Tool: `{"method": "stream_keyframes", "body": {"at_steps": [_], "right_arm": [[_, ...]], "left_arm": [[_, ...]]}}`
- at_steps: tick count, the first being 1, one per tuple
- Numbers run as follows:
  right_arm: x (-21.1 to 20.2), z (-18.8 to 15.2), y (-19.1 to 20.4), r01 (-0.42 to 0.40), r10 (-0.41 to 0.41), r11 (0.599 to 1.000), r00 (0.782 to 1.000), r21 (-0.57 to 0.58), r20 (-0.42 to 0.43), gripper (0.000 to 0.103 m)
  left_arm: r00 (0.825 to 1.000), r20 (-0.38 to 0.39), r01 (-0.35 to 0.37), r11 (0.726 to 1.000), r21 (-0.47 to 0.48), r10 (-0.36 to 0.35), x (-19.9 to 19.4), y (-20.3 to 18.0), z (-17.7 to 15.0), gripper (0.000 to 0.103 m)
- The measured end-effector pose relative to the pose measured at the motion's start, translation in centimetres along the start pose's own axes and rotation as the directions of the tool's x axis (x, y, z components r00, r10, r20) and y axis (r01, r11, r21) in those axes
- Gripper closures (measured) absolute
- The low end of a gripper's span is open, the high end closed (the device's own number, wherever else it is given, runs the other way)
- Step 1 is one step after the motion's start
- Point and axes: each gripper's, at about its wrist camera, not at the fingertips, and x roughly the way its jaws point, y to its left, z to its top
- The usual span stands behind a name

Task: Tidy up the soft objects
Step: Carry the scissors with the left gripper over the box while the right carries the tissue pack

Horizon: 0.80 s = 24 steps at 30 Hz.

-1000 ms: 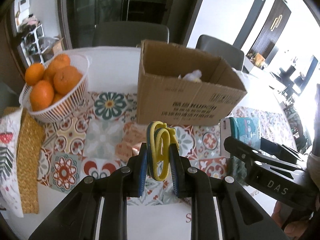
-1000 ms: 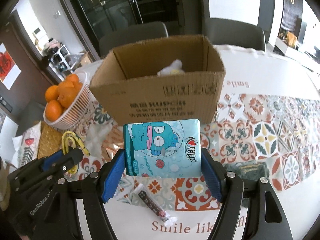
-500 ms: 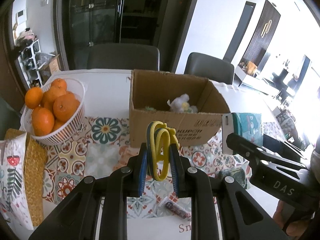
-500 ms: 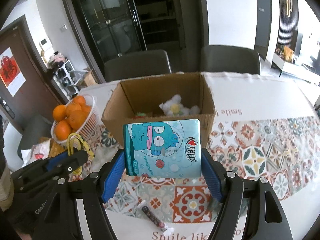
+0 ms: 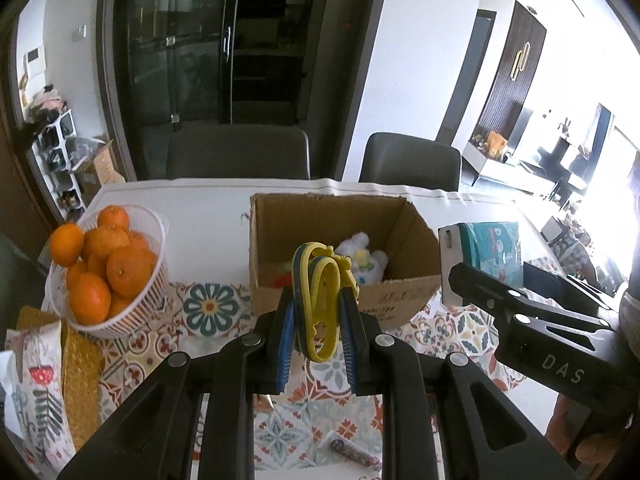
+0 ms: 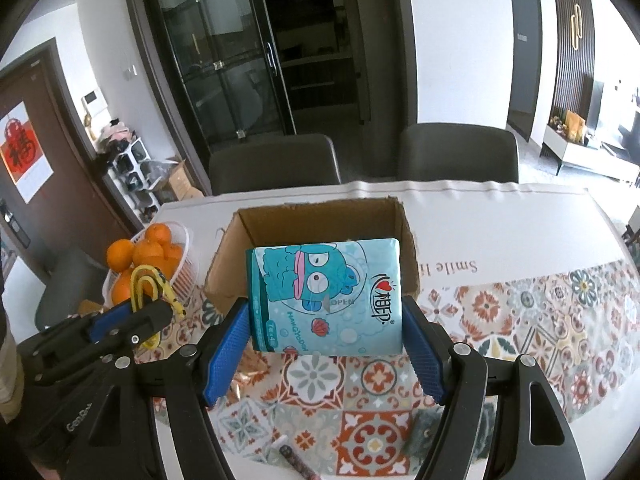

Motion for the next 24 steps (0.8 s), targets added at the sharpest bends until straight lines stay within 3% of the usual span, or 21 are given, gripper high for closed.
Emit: {"method": "stream_keyframes", "body": {"at_steps": [15,24], "right_arm": [[2.1,3.3,-0.9,-0.005,0.005,1.000,1.000,-0.026,-0.005,0.029],[4.8,5.1,-1.5,-0.011,0.009,0.999,0.999,-0.038,-0.052,0.029]], "left_arm": [[0.999,0.030,-0.022,0.998,0.067,0.020,1.2,-0.6,3.6,0.081],[1.000,-0.010,-0.016,0.997,0.082,0.017,3.6,-0.5,5.3,0.081]]}}
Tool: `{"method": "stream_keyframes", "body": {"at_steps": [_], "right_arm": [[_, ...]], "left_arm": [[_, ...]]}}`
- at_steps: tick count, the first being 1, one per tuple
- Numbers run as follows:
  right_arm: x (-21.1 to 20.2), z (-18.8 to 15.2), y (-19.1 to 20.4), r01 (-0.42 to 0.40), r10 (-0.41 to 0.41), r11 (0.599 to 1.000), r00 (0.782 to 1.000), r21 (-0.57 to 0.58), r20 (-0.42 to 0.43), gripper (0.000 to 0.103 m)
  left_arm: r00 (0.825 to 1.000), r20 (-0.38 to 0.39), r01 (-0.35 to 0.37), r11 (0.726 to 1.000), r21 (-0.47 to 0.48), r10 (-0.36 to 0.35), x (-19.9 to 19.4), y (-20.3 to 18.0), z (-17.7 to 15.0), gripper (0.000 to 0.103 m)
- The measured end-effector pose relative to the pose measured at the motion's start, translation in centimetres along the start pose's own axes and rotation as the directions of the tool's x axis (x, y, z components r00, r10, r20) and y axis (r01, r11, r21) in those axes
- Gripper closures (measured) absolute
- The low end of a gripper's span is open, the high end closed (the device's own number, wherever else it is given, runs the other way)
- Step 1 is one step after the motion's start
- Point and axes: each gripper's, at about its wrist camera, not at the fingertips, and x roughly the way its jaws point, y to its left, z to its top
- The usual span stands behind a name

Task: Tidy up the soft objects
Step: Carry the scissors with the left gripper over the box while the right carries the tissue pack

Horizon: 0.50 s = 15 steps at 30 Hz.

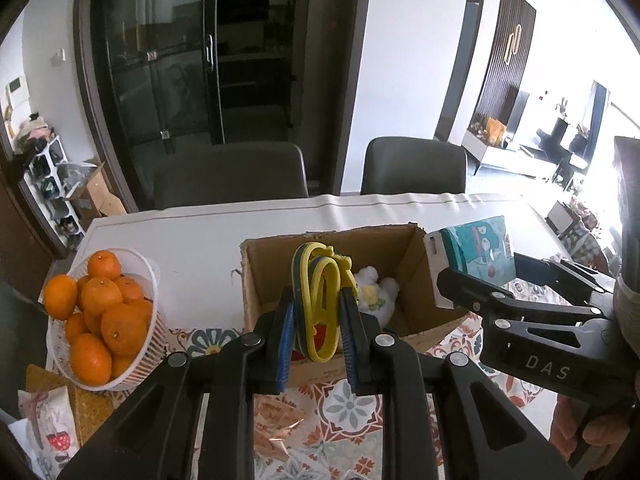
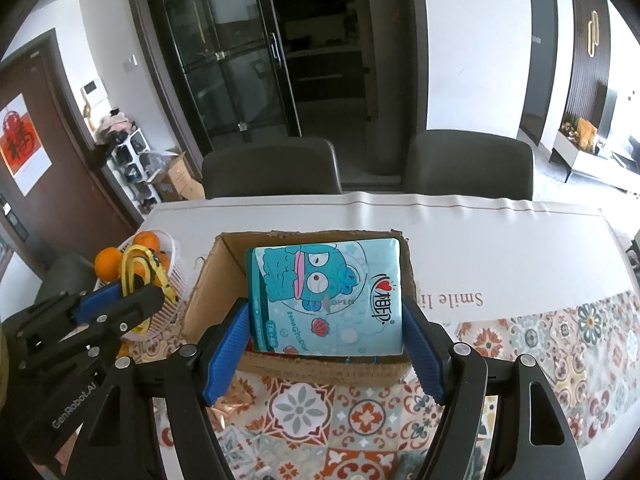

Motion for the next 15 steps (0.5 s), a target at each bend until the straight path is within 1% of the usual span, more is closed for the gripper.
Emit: {"method": "stream_keyframes", "body": {"at_steps": [8,15], "right_arm": [[3.2,0.9,-0.9,-0.006,0.007,1.000,0.998,0.011,-0.070,0.029],[5.7,1.2,-1.4,-0.011,0.014,1.000,0.993,0.019,-0.121,0.029]], "left_arm": [[0.998,-0.059,-0.003,1.000,0.005,0.003,3.2,0.2,1.1,0.081],[0.994,-0.110,-0.007,1.000,-0.002,0.007,5.7,0.7,1.3,0.081]]}}
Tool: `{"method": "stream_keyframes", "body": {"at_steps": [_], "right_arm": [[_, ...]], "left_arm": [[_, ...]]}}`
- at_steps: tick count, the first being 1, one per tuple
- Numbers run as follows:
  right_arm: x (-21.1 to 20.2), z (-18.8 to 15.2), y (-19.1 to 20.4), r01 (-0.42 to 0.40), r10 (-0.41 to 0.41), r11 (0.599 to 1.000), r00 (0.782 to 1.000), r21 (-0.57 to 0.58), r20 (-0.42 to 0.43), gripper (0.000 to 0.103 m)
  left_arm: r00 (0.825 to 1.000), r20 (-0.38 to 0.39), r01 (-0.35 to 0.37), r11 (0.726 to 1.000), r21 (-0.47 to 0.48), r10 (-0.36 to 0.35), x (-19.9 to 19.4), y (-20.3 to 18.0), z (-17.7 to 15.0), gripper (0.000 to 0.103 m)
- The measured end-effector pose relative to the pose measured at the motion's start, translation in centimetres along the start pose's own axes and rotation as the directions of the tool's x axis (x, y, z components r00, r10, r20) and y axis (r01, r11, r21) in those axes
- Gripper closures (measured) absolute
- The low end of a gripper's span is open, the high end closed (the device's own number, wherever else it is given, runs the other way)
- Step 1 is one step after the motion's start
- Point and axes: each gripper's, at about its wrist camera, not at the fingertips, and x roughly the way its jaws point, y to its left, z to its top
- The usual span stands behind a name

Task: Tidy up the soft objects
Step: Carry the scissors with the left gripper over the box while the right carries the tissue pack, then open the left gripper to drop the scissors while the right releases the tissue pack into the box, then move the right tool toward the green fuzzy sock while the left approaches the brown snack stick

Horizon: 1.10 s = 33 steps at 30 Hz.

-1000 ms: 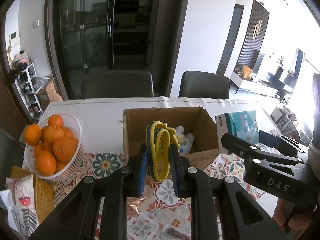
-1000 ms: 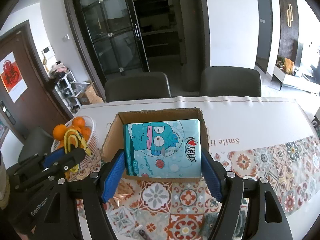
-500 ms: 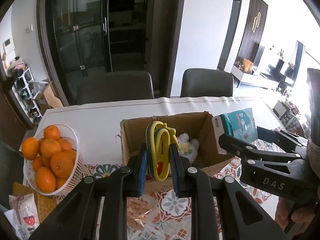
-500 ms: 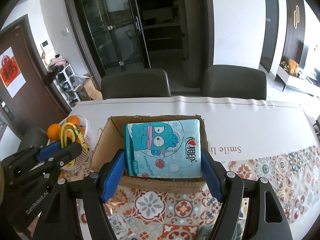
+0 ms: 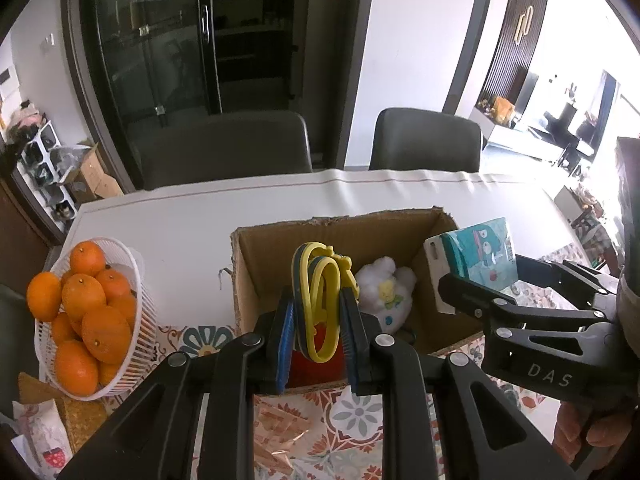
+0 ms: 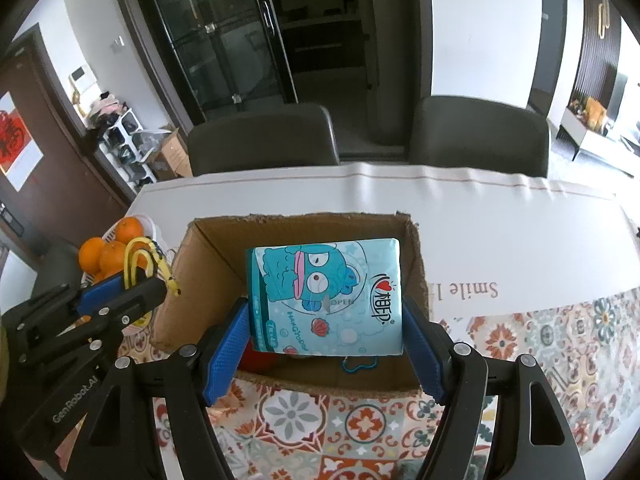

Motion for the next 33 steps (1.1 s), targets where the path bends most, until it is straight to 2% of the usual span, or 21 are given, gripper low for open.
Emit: {"method": "stream_keyframes", "body": {"at_steps": [7,10,13,17,21,33], "right_arm": [[2.3,-0.3,-0.6,-0.008,0.009,1.000,0.998,0.015,-0.058,0.029],[2.8,-0.5,-0.8,-0.017,0.019,1.000,0.997,0.026,-0.080,0.026],[2.8,-0.7,-1.2,-0.004,0.007,0.999,0.997,0.035,-0.073,0.022],[2.0,-1.1,-1.6,0.039,-0.036,0.998,0.997,0.039,-0.061,0.022],[0.9,-1.5,-1.6,0.070,-0.068,0.997,0.997,0.029,-0.042,0.022],[-3.9,-3.5,-1.2,0.081,-0.080,0.997,0.996,-0.013,0.027,0.022]], "left_arm": [[0.999,-0.046,-0.003,1.000,0.007,0.003,1.9,0.1,-0.1,0.078],[0.998,-0.054,-0.025,1.000,0.002,0.025,2.4,0.1,-0.2,0.060],[0.998,-0.040,-0.043,0.999,0.010,0.043,2.2,0.0,-0.2,0.059],[0.996,-0.030,-0.079,0.997,0.020,0.079,1.5,-0.3,-0.6,0.055],[0.994,-0.028,-0.102,0.995,0.008,0.102,0.6,-0.5,-1.3,0.054],[0.997,-0.012,-0.071,0.997,-0.040,0.071,-3.0,-1.7,-3.9,0.051]]}}
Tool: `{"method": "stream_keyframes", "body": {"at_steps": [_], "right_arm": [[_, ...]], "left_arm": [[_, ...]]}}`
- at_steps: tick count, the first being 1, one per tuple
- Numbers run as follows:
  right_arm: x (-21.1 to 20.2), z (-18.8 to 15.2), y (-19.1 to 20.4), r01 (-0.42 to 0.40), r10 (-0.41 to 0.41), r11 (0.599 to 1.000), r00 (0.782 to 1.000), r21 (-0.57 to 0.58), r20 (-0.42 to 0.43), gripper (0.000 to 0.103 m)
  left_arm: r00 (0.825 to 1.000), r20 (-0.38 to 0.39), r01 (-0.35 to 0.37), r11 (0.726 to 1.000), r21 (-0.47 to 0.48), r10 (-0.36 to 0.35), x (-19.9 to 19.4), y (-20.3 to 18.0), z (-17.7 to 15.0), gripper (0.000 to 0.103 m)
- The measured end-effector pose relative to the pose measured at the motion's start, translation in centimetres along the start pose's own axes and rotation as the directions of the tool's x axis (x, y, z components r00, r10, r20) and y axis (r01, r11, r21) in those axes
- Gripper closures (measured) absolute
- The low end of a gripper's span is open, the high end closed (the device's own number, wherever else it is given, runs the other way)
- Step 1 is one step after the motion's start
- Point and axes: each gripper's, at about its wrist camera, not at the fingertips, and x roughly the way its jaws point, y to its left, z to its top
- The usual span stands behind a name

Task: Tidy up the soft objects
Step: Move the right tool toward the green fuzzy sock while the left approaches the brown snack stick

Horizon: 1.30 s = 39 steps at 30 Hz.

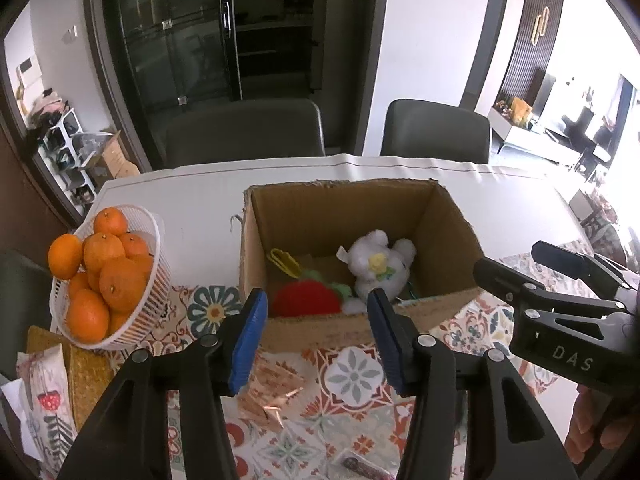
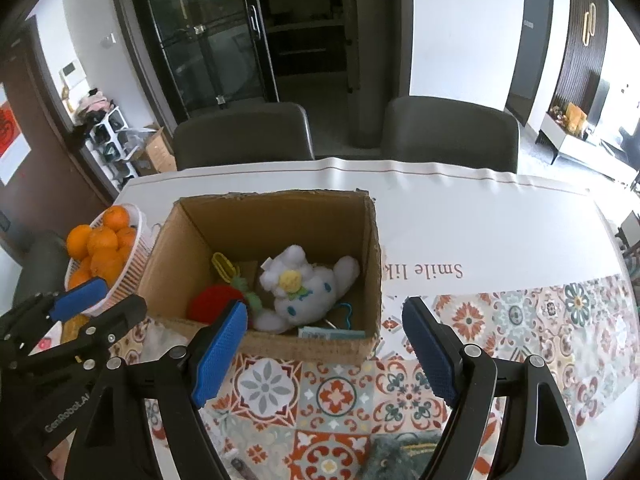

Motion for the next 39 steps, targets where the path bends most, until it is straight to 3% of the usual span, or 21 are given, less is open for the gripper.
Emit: {"method": "stream_keyframes", "body": {"at_steps": [6,19,28,39], "right_arm": [[-1.3,-1.4,-0.1,0.000,0.000,1.000,1.000,-0.018,0.007,0.022],[-2.6,-4.8,-1.4,0.000,-0.001,1.000,0.999,-0.023,-0.049,0.022],[-2.2,-7.8,-2.8,0.010,-0.012,1.000,0.994,-0.018,-0.105,0.022],[-0.3,-10.6,-3.9,0.028,-0.051,0.994,0.973,-0.109,-0.224,0.022]], "left_arm": [[1.000,0.004,-0.001,1.000,-0.005,0.001,-1.4,-0.4,-1.7,0.050],[0.999,-0.041,0.006,0.999,-0.045,-0.008,-2.8,-1.8,-5.4,0.036],[0.992,-0.123,0.012,0.997,-0.082,-0.022,-2.0,-3.1,-8.8,0.036],[0.967,-0.251,-0.001,0.985,-0.173,-0.043,0.2,-4.2,-13.1,0.036]]}}
